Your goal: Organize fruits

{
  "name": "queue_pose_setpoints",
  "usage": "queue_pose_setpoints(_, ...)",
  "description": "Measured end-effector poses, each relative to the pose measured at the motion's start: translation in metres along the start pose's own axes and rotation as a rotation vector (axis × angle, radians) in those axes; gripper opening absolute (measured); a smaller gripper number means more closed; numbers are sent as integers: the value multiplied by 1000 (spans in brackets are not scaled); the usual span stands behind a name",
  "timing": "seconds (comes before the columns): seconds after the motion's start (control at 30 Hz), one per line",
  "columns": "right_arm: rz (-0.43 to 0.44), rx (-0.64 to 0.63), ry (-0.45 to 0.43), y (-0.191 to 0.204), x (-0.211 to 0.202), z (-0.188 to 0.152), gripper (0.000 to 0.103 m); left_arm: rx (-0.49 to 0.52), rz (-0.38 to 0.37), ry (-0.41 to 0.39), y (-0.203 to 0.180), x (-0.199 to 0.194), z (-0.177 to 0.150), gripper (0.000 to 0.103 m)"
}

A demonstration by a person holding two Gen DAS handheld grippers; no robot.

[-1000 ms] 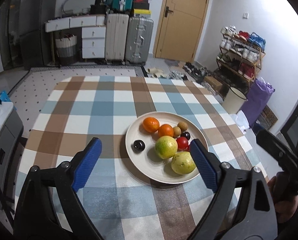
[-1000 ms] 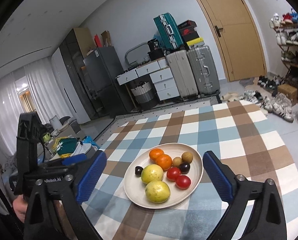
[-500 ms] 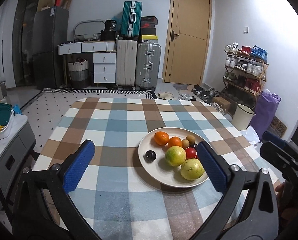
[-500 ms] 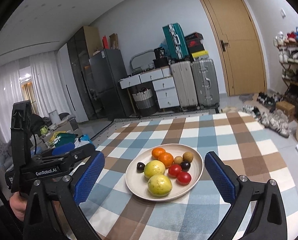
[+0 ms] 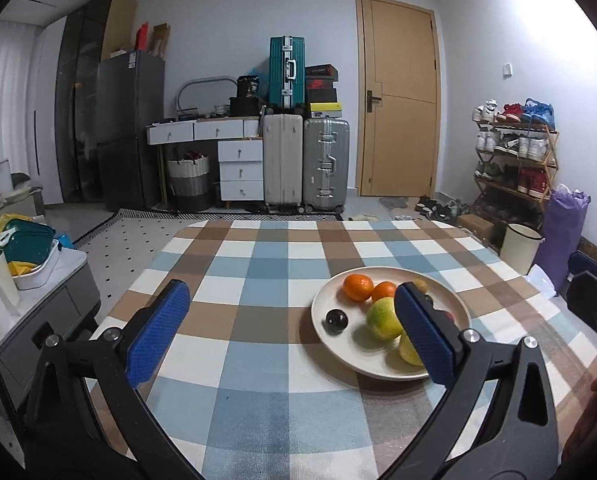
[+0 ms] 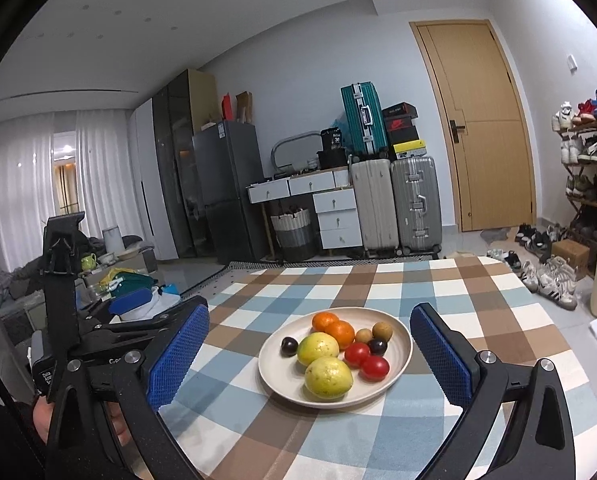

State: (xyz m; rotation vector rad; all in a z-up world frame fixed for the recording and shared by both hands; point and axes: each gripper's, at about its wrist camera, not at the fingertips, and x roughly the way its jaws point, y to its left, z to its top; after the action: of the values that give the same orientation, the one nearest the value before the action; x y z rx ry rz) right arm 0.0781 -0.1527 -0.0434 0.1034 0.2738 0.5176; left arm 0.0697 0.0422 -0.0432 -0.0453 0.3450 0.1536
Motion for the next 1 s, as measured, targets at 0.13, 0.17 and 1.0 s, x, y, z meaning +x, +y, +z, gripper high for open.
queue_pose_setpoints(0.13, -30, -36, 12, 4, 4, -11, 102, 23, 29, -14, -3, 4, -13, 102)
queue_pose_setpoints(0.17, -36, -40, 14, 3, 4, -12, 102, 26, 43, -18, -3, 6, -14, 102)
queue_pose_setpoints(1.0, -166, -127, 101, 3, 29, -34, 103, 9, 20, -24, 2, 26, -29, 102)
